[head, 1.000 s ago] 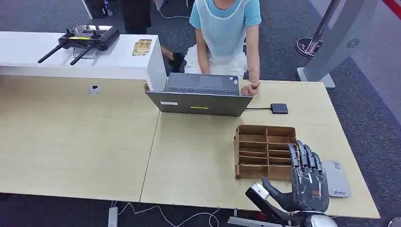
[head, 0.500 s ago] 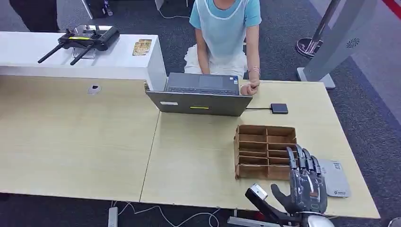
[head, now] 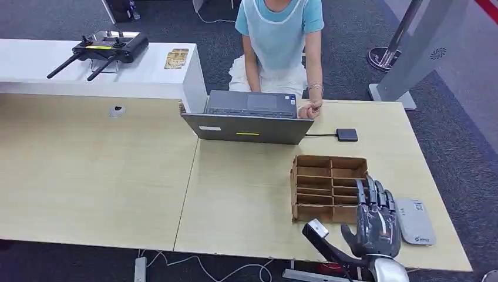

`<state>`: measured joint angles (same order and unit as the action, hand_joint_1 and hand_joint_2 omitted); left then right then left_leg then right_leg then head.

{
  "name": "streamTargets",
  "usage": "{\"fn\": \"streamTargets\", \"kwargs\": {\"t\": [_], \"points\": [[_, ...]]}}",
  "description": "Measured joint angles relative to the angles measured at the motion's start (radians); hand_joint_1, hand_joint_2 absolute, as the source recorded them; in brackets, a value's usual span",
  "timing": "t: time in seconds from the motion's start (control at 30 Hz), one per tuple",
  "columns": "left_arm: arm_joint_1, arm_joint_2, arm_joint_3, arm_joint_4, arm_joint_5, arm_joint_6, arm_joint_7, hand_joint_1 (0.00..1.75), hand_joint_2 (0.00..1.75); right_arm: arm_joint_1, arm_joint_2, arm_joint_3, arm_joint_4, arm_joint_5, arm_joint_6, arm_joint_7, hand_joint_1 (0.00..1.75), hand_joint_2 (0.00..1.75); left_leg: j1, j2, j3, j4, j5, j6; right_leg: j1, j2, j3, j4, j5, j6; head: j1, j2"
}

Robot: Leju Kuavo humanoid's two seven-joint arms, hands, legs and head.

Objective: Pass the card to the sensor for recognition and then transmit it.

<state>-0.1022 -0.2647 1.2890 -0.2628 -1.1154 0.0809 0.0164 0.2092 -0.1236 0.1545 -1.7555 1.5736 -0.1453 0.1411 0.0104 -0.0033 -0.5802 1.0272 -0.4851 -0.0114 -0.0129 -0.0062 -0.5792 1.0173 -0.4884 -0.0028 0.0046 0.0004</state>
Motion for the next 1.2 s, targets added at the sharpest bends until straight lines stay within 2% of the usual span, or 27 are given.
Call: {"fn": "streamTargets", "kwargs": {"t": [0.87, 0.97, 1.03, 1.2], "points": [[0.000, 0.003, 0.000, 0.000, -0.006, -0.006, 0.000, 0.00, 0.00, -0.052, -0.021, -0.008, 0.138, 0.000, -0.037, 0.032, 0.00, 1.75, 0.000, 0.000, 0.000, 0.000, 0.000, 0.000, 0.000, 0.000, 0.000, 0.000, 0.000, 0.000, 0.000, 0.000], [0.000, 0.003, 0.000, 0.000, -0.006, -0.006, 0.000, 0.00, 0.00, -0.052, -0.022, -0.008, 0.145, 0.000, -0.042, 0.032, 0.03, 1.75, 0.000, 0.000, 0.000, 0.000, 0.000, 0.000, 0.000, 0.000, 0.000, 0.000, 0.000, 0.000, 0.000, 0.000], [0.000, 0.003, 0.000, 0.000, -0.006, -0.006, 0.000, 0.00, 0.00, -0.052, -0.023, -0.009, 0.148, 0.000, -0.045, 0.032, 0.21, 1.75, 0.000, 0.000, 0.000, 0.000, 0.000, 0.000, 0.000, 0.000, 0.000, 0.000, 0.000, 0.000, 0.000, 0.000], [0.000, 0.003, 0.000, 0.000, -0.007, -0.007, 0.000, 0.00, 0.00, -0.053, -0.024, -0.011, 0.152, 0.000, -0.049, 0.029, 0.17, 1.75, 0.000, 0.000, 0.000, 0.000, 0.000, 0.000, 0.000, 0.000, 0.000, 0.000, 0.000, 0.000, 0.000, 0.000]]}}
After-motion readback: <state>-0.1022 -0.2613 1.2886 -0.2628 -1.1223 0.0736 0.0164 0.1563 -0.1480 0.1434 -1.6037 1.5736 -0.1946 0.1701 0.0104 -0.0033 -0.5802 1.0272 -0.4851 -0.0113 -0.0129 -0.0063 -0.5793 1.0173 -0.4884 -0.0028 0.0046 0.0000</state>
